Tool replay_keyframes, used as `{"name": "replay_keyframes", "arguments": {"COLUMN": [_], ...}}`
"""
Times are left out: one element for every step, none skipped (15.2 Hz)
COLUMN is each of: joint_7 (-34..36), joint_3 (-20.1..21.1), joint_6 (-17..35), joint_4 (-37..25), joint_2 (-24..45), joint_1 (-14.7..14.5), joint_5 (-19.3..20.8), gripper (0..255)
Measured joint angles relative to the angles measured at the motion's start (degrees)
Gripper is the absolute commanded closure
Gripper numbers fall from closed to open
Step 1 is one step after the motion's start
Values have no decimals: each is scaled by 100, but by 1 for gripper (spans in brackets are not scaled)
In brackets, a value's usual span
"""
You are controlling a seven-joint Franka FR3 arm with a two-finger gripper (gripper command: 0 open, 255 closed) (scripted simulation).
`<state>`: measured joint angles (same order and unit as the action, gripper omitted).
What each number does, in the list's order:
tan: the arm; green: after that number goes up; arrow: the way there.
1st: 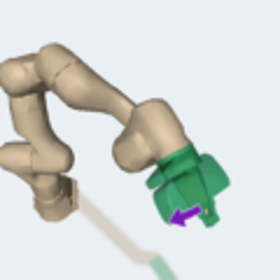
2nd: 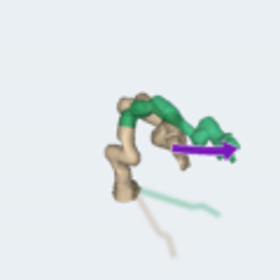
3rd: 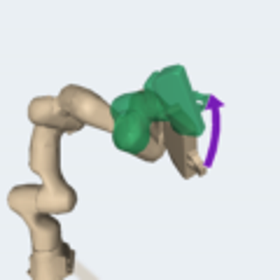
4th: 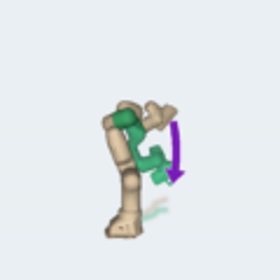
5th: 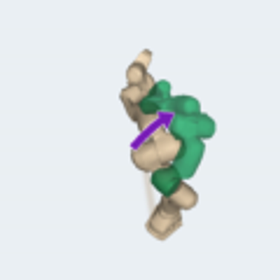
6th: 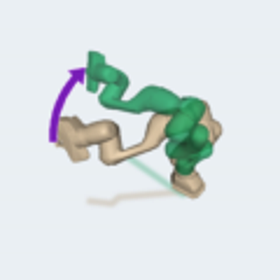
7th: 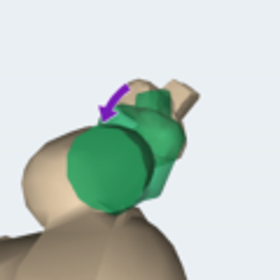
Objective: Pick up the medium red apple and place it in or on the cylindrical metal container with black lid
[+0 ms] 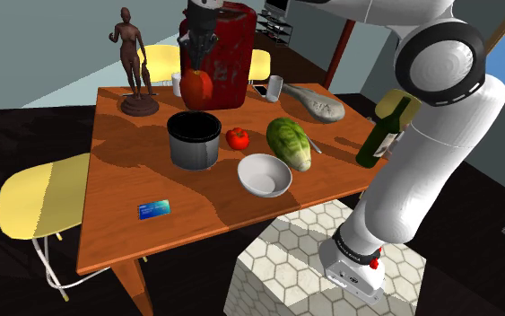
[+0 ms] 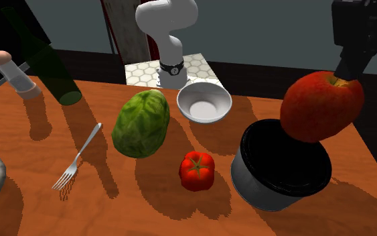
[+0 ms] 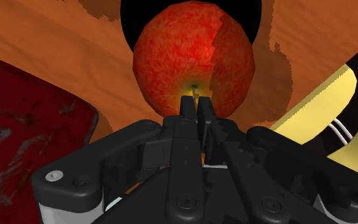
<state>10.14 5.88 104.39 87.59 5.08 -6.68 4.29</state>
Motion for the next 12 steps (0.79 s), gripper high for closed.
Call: {"name": "replay_keyframes", "arguments": {"joint_7": [-2, 4, 11, 19, 19, 26, 33, 35, 40, 35, 50, 50], "joint_3": [-3, -4, -3, -2, -5, -4, -4, -6, -7, -11, -8, -9], "joint_6": [78, 168, 238, 325, 418, 489, 569, 648, 719, 789, 867, 917], "joint_4": [96, 216, 277, 374, 490, 552, 649, 717, 806, 860, 949, 1019], "joint_2": [-18, -48, -40, -47, -70, -62, -79, -69, -85, -71, -80, -101], "joint_1": [5, 6, 5, 4, 8, 7, 7, 9, 10, 15, 11, 13], "joint_5": [-2, -4, -1, 0, -2, 1, 2, 4, 5, 6, 9, 8], "gripper": [255, 255, 255, 255, 255, 255, 255, 255, 255, 255, 255, 255]}}
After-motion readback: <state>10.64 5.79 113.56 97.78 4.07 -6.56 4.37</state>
